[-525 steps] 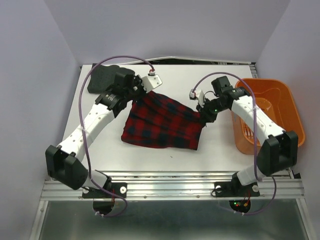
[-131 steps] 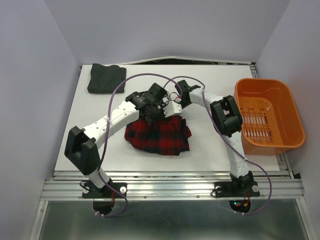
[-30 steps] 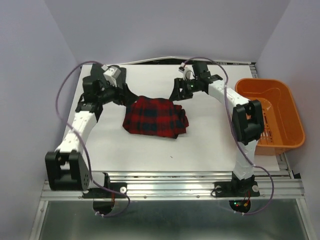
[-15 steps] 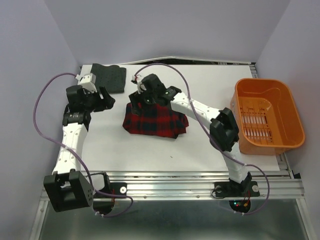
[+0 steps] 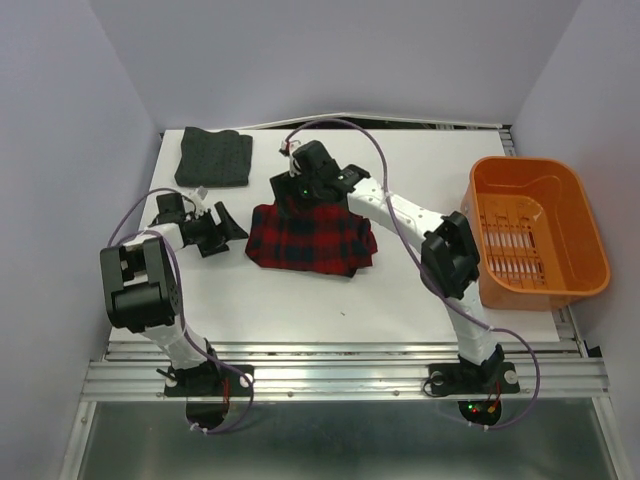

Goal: Fold and stack the skirts
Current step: Fold the skirt, then neatly place the folded skirt to the corner

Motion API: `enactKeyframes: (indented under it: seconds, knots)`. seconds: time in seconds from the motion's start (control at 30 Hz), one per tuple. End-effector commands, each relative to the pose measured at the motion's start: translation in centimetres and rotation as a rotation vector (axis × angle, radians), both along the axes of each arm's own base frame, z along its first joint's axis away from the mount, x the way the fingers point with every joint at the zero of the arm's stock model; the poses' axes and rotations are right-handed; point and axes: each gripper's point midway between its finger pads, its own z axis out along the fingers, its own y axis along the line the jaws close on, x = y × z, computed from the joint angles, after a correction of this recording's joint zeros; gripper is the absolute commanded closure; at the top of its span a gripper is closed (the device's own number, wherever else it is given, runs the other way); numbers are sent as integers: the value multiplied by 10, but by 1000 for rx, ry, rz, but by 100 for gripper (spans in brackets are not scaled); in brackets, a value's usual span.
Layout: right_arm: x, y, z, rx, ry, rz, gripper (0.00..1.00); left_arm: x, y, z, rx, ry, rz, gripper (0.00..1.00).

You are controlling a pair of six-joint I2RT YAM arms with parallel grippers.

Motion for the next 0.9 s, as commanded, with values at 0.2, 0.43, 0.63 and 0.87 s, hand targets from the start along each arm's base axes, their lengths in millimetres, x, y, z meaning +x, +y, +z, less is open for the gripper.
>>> enactKeyframes:
  seconds: [0.2, 0.43, 0.63, 0.87]
  knots:
    - [25, 22, 39, 70, -93, -131, 11, -7, -31, -7, -109, -54, -111, 10]
    - [30, 31, 19, 7, -126, -196, 11, -20, -81, -8, -125, -58, -242, 30]
    - [18, 33, 12, -8, -113, -189, 12, -25, -130, -2, -208, -78, -359, 33]
    - [6, 31, -16, -88, -98, -211, 12, -29, -119, 22, -194, -154, -325, 2]
